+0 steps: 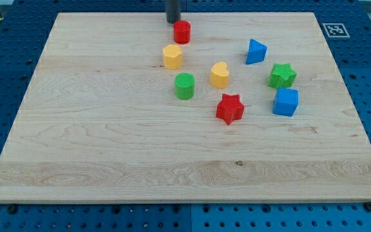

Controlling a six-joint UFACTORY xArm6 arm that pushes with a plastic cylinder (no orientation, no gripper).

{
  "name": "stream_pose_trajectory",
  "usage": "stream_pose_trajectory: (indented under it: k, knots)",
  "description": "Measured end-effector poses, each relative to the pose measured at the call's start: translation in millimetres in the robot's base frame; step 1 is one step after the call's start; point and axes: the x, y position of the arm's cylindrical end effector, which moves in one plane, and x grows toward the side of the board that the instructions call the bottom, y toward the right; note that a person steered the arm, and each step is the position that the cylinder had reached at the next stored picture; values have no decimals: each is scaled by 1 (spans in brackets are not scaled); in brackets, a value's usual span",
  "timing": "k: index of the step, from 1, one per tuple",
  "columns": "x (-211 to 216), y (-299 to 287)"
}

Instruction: Push the red circle down a bit

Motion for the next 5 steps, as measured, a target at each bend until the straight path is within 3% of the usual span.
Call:
stream_pose_trajectory:
  k: [3, 5]
  knots:
    - [22, 43]
    - [21, 38]
